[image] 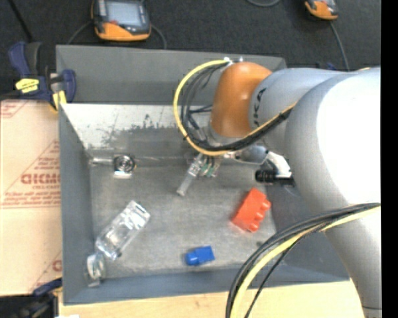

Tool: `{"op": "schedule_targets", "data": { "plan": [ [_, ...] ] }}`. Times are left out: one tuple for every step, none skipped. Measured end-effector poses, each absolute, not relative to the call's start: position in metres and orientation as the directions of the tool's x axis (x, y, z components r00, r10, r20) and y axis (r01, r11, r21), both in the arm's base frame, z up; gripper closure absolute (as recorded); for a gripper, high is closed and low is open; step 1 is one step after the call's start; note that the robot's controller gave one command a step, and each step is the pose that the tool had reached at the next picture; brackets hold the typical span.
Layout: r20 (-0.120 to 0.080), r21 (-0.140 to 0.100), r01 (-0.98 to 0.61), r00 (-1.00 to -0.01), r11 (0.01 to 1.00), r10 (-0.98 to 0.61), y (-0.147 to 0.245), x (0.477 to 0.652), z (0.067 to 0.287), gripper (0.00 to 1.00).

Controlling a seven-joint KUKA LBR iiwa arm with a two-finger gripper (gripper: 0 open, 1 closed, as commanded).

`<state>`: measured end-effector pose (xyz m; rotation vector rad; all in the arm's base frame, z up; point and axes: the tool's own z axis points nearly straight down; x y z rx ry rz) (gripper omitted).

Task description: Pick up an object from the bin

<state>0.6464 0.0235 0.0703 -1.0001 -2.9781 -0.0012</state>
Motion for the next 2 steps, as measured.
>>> {"op": "schedule_targets", "data": {
  "plan": [
    [-0.001, 0.000, 0.601, -0.799, 0.799, 0.601, 0.0223, 0.6469, 0.0706, 0.00],
    [-0.004, 0.000, 0.599, -0.801, 0.801, 0.599, 0.0218, 0.6477, 0.0717, 1.00]
  ]
}}
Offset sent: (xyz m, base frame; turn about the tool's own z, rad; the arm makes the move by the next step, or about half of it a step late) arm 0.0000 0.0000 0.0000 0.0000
